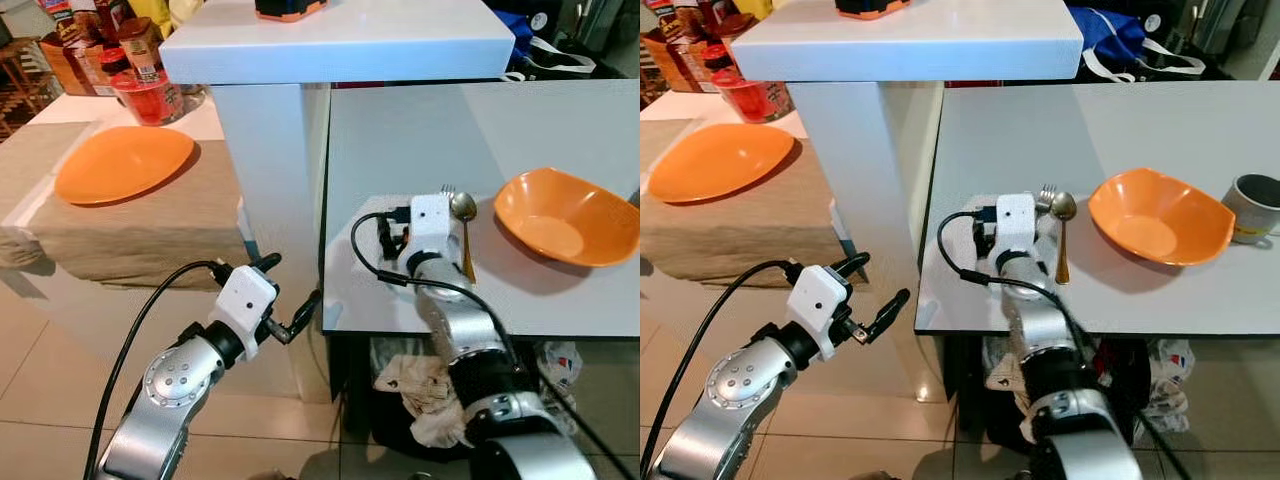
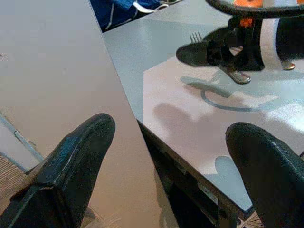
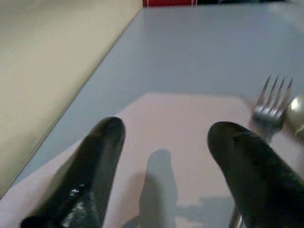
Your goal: Setting the table
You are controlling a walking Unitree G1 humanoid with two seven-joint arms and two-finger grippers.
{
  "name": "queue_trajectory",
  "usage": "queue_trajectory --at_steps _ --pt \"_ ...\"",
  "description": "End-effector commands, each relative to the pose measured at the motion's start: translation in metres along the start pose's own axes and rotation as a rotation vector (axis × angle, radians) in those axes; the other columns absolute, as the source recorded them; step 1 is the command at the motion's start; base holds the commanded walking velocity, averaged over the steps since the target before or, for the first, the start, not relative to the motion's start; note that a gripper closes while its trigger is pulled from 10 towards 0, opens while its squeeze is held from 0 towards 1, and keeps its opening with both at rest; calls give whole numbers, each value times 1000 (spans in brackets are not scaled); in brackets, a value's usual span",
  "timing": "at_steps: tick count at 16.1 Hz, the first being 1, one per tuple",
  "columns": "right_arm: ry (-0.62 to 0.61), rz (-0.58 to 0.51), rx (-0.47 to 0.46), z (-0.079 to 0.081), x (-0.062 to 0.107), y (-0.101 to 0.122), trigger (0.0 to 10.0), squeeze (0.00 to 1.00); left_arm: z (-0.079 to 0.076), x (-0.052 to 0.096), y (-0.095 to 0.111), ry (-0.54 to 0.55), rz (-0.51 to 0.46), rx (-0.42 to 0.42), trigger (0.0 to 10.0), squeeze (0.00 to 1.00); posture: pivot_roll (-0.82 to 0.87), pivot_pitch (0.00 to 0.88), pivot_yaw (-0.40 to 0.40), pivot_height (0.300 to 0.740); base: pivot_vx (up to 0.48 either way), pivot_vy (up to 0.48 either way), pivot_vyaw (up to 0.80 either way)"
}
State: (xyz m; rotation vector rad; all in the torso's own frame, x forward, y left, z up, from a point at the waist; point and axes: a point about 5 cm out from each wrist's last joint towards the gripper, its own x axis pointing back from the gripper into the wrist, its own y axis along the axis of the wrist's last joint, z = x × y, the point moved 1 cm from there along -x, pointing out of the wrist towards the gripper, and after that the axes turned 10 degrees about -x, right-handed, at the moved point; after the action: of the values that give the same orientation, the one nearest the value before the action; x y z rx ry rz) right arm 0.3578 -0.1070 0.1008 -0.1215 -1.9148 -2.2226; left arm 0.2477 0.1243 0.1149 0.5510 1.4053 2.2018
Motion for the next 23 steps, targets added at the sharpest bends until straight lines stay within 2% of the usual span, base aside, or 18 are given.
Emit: queue_trajectory --at_steps 1,4,7,9,10,11,12,15,19,23 --pt "-15 9 -4 -2 1 -1 0 0 4 0 -2 6 17 -12 10000 0 20 16 93 736 0 0 0" --pt "-33 48 19 -10 1 -8 0 0 9 3 -5 26 32 7 10000 0 27 11 93 736 0 0 0" --pt "-28 73 40 -11 0 -8 0 0 22 12 -11 55 63 -10 10000 0 39 0 93 736 0 0 0" --pt "-23 97 46 -10 -1 -12 0 0 24 18 -12 21 85 0 10000 0 42 0 95 736 0 0 0" --pt "-20 111 54 -9 0 -15 9333 0 25 21 -11 -7 89 3 10000 0 46 0 96 736 0 0 0" --pt "-19 115 56 -9 0 -16 9333 0 25 22 -11 -15 90 3 10000 0 47 0 97 736 0 0 0" --pt "-15 124 61 -8 0 -18 10000 0 25 25 -12 -37 94 -2 10000 0 48 0 98 736 0 0 0" --pt "-14 165 91 -9 1 -26 10000 0 19 32 -10 -136 104 18 10000 0 49 0 105 736 0 0 0" --pt "-33 198 113 -18 5 -35 10000 0 23 27 -5 -145 101 26 10000 0 39 0 111 736 0 0 0" --pt "-73 227 157 -33 10 -44 10000 0 24 25 -5 -135 104 37 10000 0 33 0 108 736 0 0 0"
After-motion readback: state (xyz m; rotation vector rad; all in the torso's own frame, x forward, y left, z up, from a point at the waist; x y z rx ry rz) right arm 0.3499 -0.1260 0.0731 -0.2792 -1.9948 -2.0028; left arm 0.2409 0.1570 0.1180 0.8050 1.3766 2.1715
